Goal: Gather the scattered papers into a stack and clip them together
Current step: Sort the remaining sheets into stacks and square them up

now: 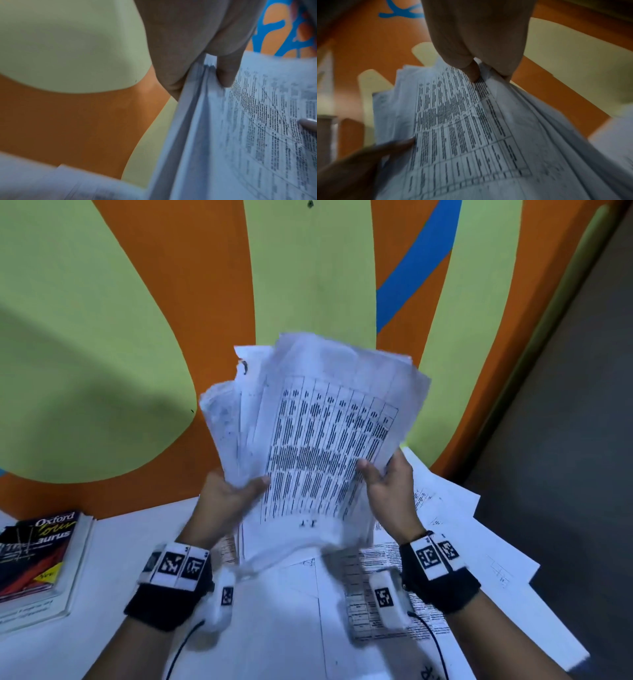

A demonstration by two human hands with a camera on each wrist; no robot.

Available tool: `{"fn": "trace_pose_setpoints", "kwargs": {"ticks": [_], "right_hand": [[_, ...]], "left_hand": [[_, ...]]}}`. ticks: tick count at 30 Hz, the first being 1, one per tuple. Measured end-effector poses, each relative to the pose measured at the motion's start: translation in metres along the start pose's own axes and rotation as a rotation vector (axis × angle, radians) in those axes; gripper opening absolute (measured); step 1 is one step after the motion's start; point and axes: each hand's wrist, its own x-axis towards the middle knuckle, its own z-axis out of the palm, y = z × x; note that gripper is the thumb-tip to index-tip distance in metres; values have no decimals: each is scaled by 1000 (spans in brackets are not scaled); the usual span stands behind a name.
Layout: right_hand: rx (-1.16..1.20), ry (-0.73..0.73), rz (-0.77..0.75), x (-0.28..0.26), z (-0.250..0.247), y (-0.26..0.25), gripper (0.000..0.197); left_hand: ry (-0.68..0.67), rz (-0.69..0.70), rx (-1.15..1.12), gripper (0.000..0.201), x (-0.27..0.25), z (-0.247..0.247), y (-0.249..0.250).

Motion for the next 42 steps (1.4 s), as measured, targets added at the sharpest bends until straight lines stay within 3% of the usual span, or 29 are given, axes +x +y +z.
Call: {"fn": "trace_pose_setpoints", "kwargs": {"ticks": [1,3,6,8,12,16,18,20,24,28,30,32,33,36,40,42], "right_hand": [[12,9,-32,2,2,-7,41],[40,-6,-51,4,2,-14,47],[106,-35,11,4,2,-3,64],[67,-18,0,2,2,6,62],[122,-24,2,5,5,6,67],[39,52,-222,20,2,-20,91],[-108,6,-401,31,0,-30,84],[-213,-77,-473,37,1,-43,73],[-219,-100,-450,43,-1,-48,59],[100,-81,-87,41,1,-18,81],[96,-154,16,37,7,-1,62],[-9,-110,-41,31,14,2,29],[-28,-74,-88,29,16,-2,22],[14,-75,-170,27,17,-21,31],[83,-178,-94,21,16,-17,66],[49,-190,-69,18,19,-4,53]], "left_hand": [[-1,22,-7,13,3,0,7],[16,61,-11,15,6,4,18],[63,84,-37,44,4,8,11],[136,83,-66,56,0,13,3],[272,156,-98,44,-3,23,-1],[271,218,-88,52,-6,28,5],[270,232,-71,54,-6,28,6],[283,229,-54,51,-6,28,4],[288,206,6,26,-5,28,2],[290,188,4,32,-4,28,-2],[297,181,-29,28,-5,30,-2],[330,208,-44,23,-5,32,2],[353,232,-45,25,-4,31,4],[398,288,-36,19,-2,29,11],[395,303,-22,36,-4,30,11],[390,286,-22,33,-4,29,5]]}}
